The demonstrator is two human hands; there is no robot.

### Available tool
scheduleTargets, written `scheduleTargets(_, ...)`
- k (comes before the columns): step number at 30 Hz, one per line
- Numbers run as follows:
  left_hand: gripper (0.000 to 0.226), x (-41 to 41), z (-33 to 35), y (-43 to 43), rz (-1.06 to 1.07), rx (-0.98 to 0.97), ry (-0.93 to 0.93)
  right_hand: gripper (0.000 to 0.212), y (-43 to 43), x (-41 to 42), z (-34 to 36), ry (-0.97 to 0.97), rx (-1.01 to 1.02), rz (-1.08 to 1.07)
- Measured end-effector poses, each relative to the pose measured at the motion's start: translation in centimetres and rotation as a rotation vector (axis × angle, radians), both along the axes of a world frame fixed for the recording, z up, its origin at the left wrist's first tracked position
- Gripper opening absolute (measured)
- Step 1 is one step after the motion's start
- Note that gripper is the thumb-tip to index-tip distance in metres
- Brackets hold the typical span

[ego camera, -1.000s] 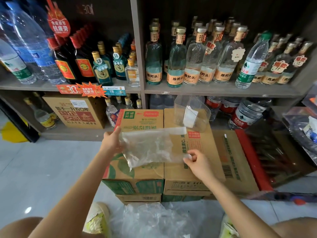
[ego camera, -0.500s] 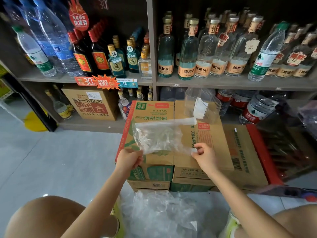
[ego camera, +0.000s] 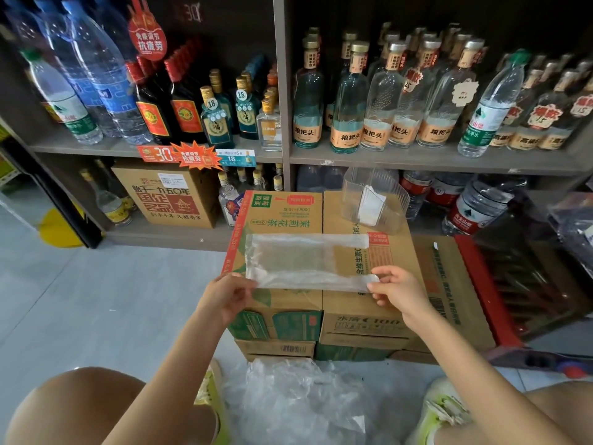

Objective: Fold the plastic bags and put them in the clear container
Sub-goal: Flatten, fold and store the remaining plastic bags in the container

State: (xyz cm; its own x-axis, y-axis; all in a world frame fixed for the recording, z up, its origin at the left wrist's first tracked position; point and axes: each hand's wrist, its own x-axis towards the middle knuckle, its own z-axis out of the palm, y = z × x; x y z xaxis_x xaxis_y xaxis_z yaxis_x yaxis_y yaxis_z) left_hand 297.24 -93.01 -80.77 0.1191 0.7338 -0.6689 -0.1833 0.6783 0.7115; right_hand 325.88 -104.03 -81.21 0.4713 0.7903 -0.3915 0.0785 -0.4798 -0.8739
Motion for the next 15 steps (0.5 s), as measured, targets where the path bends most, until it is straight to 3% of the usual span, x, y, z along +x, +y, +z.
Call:
scheduleTargets(5,0.005,0.2,-0.3,-0.3,0.071,-0.149,-0.206,0.031,-0.4,0.5,-0.8,0.065,-0.044,-0.048)
scheduleTargets(9,0.014,-0.2,-1.3,0.2,0.083,-0.042,-0.102,0.031,-0.4,1.0,-0.7,0.082,-0.051,-0.071)
scheduleTargets(11,0.009,-0.3,-1.5,0.3,0.077,0.016,-0.021,0.031,-0.3,1.2,-0.6,0.089,-0.052,-0.068)
scheduleTargets(15,0.011,0.4,-1.1,-0.5,-0.032,-0.009,0.022,0.03,-0.3,1.1,-0.8,0.077,-0.073,-0.052)
